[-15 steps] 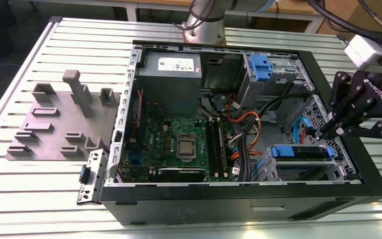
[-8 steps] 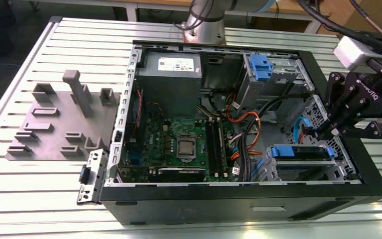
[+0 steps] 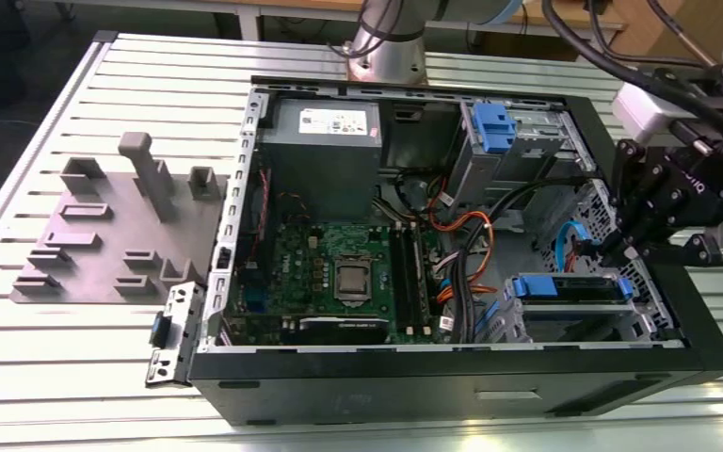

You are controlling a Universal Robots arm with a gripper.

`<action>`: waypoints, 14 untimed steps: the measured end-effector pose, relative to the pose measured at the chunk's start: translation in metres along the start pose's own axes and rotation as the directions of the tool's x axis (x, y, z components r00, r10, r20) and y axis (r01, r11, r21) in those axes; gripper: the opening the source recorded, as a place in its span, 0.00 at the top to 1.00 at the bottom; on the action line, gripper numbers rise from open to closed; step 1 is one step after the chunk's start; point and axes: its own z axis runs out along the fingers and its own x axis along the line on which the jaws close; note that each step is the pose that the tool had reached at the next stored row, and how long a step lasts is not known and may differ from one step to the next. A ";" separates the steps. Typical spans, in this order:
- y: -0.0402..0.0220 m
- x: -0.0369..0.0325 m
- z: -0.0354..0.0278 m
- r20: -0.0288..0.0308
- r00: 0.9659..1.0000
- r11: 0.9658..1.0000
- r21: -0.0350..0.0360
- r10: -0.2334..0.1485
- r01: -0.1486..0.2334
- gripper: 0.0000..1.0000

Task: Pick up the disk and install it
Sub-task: 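Insert the first disk wire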

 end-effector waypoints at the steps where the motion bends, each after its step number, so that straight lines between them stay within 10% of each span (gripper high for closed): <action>1: 0.0008 0.0020 0.0003 0.000 1.000 1.000 0.002 0.000 0.000 0.84; 4: 0.0028 0.0075 0.0015 0.000 1.000 1.000 0.008 0.000 0.000 0.84; 10: 0.0094 0.0078 0.0027 -0.001 1.000 0.999 0.044 -0.002 0.002 0.84; 14: 0.0159 0.0086 0.0034 -0.001 1.000 0.999 0.050 -0.001 0.001 0.84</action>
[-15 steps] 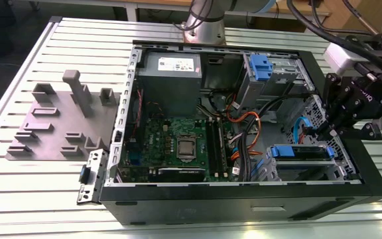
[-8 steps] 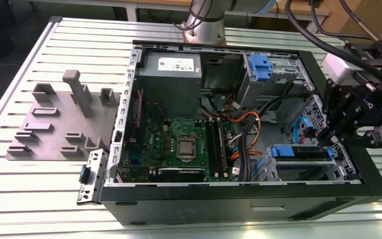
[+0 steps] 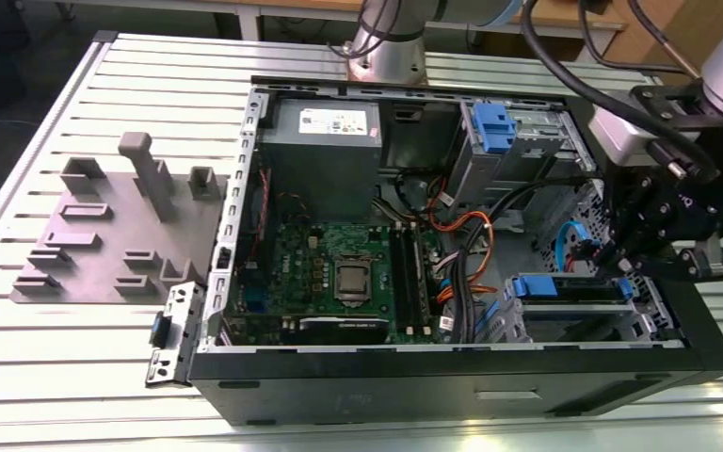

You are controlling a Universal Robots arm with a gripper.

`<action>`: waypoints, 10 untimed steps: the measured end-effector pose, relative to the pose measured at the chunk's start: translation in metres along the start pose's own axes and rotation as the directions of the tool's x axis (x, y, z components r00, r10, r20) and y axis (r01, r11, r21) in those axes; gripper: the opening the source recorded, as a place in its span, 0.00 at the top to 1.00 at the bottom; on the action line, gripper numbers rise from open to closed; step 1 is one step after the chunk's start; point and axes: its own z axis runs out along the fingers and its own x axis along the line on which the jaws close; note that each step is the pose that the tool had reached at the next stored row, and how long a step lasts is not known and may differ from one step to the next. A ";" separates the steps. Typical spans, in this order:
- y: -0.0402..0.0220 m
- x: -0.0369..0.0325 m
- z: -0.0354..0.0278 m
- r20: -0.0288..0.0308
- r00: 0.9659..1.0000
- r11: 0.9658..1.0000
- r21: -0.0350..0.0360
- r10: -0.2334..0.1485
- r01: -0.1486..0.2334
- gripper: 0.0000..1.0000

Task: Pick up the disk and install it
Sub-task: 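Insert the first disk wire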

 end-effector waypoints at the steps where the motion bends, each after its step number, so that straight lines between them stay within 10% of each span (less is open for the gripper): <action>1: 0.0007 0.0004 0.0003 0.000 1.000 1.000 0.000 0.000 0.000 0.84; 10: 0.0078 0.0008 0.0039 0.000 1.000 1.000 0.017 0.001 -0.001 0.84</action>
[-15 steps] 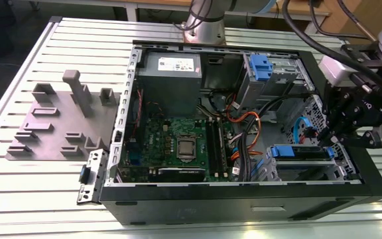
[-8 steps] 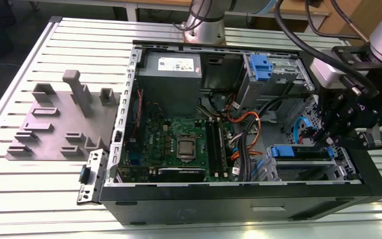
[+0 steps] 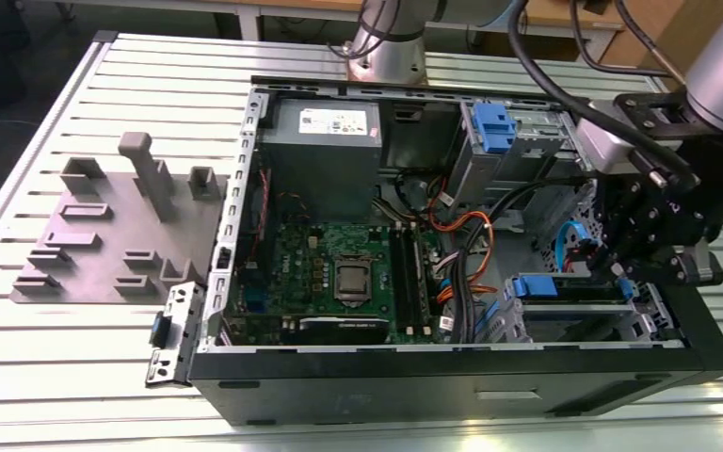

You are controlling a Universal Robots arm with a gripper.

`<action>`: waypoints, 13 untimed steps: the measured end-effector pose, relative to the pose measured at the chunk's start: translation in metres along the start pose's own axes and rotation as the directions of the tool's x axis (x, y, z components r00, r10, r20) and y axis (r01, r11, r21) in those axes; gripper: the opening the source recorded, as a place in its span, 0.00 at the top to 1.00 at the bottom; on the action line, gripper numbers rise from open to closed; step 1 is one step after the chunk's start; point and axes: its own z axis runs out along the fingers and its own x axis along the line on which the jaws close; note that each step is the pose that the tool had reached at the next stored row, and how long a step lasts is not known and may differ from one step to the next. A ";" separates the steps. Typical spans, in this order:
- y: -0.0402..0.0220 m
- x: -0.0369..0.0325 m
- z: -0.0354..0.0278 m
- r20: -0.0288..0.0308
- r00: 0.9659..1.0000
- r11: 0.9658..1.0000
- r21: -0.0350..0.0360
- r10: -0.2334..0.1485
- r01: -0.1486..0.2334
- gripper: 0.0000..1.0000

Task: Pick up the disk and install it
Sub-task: 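Insert the first disk wire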

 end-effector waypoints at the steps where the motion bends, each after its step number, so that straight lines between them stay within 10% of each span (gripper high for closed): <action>1: 0.0004 0.0000 0.0001 0.000 1.000 1.000 0.000 0.000 0.000 0.84; 7: 0.0015 -0.0002 0.0015 0.000 1.000 1.000 0.003 0.003 -0.003 0.84; 13: 0.0056 -0.0003 0.0021 -0.001 1.000 1.000 0.024 0.011 -0.011 0.84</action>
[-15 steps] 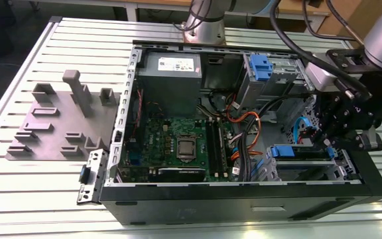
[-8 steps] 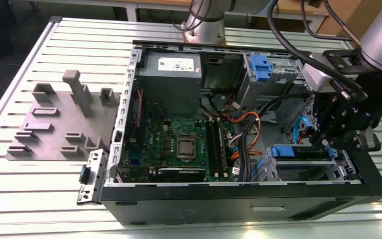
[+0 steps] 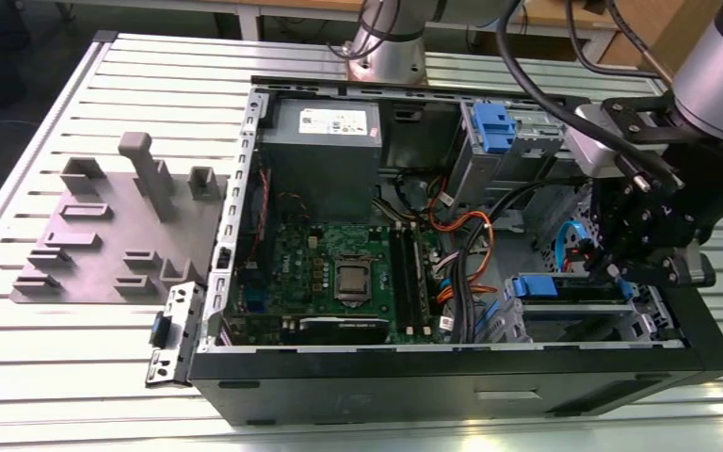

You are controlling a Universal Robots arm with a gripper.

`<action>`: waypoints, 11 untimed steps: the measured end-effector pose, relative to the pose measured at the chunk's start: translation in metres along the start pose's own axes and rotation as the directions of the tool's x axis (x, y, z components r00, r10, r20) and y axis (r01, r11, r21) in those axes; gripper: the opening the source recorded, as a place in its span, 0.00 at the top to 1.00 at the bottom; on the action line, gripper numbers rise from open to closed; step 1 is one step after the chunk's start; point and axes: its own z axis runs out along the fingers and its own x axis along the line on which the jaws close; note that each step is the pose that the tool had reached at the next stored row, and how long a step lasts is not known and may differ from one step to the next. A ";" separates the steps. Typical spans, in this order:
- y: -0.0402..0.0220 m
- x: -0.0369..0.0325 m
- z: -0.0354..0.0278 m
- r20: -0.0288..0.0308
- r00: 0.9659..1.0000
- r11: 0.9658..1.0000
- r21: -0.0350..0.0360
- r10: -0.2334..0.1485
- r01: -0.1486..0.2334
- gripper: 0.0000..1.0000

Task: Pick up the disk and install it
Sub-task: 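Insert the first disk wire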

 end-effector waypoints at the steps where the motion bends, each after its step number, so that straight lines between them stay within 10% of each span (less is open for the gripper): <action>1: 0.0000 0.0000 0.0003 -0.001 1.000 1.000 0.000 0.007 -0.007 0.84; 11: 0.0013 -0.0003 0.0025 -0.002 1.000 1.000 0.007 0.021 -0.021 0.84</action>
